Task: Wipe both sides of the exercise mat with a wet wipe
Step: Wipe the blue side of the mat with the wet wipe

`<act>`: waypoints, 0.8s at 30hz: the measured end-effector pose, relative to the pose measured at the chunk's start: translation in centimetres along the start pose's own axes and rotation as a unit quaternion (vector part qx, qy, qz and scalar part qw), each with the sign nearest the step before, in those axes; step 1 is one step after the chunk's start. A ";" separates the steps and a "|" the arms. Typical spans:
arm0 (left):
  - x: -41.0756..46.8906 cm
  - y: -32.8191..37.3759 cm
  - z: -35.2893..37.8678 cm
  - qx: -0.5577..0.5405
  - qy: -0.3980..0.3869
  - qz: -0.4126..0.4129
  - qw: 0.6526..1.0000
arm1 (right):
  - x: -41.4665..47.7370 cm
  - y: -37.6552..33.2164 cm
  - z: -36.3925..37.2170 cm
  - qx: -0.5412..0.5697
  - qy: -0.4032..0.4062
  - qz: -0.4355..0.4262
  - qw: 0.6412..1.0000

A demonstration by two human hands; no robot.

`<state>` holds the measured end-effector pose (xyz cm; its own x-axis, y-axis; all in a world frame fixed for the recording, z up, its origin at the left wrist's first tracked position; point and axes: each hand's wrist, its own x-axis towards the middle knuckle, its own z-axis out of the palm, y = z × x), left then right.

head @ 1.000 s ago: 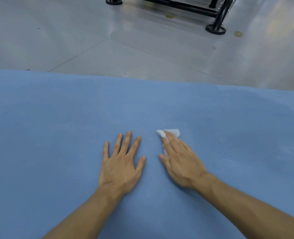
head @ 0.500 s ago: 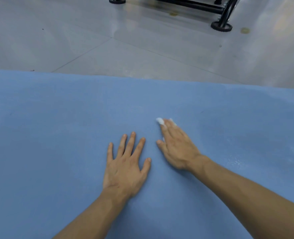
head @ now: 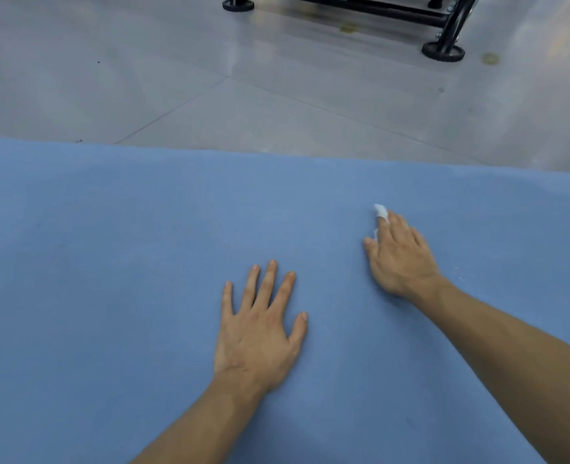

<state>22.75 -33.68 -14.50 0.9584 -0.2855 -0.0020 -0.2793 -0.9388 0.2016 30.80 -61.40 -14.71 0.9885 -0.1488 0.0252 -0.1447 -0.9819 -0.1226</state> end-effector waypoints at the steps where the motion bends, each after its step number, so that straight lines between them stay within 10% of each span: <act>1: 0.0 0.0 0.1 0.000 0.001 0.001 1.000 | 0.6 0.7 -0.2 0.004 -0.009 0.033 0.999; 14: 0.0 0.0 -0.1 0.002 -0.004 0.002 1.000 | -8.2 -5.9 -1.5 0.011 -0.082 -0.321 0.944; 24: 0.0 0.0 0.2 0.012 -0.002 0.002 1.000 | -2.3 5.0 -2.1 -0.037 -0.051 -0.065 0.996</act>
<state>22.77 -33.72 -14.65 0.9571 -0.2899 -0.0056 -0.2843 -0.9421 0.1776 27.67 -66.22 -13.28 0.9979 -0.0109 -0.0644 -0.0143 -0.9986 -0.0517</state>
